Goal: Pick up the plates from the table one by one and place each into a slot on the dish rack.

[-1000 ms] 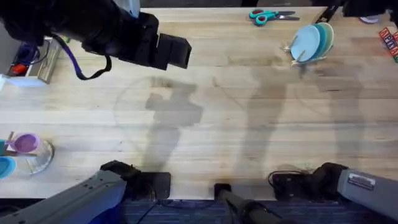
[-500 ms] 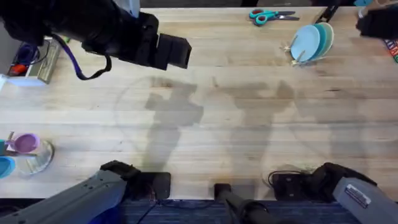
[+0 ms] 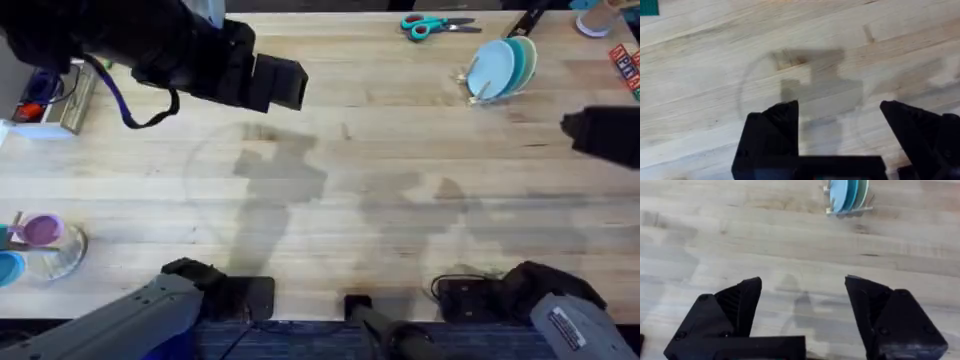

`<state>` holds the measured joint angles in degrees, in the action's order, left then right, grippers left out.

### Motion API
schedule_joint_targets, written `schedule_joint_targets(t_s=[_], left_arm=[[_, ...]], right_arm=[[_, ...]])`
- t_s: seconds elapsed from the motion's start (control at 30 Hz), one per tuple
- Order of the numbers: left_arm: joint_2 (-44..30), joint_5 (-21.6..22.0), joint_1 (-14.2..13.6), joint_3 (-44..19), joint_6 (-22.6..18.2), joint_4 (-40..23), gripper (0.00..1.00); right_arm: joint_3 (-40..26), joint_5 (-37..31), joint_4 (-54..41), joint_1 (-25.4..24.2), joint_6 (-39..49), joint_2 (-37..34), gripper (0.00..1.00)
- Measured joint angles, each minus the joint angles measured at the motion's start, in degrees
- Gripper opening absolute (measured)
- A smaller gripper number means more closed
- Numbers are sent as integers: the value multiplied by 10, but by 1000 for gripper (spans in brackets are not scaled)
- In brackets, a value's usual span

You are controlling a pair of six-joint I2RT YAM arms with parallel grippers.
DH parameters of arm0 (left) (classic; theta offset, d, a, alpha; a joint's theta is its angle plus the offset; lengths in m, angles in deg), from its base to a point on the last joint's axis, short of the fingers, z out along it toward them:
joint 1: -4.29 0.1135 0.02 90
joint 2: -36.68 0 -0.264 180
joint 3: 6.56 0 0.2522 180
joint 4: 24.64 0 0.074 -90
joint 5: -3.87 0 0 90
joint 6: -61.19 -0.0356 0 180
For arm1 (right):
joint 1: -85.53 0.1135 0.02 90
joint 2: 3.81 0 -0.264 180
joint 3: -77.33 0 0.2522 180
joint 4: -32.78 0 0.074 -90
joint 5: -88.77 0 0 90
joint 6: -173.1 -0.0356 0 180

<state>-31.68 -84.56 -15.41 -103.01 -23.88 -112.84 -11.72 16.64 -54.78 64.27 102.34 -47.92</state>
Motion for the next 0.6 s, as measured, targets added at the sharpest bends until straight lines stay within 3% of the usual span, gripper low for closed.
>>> schedule_joint_targets(t_s=[0.6], left_arm=[[0,0,0,0,0,0,993]], right_arm=[[0,0,-64,0,0,6,996]])
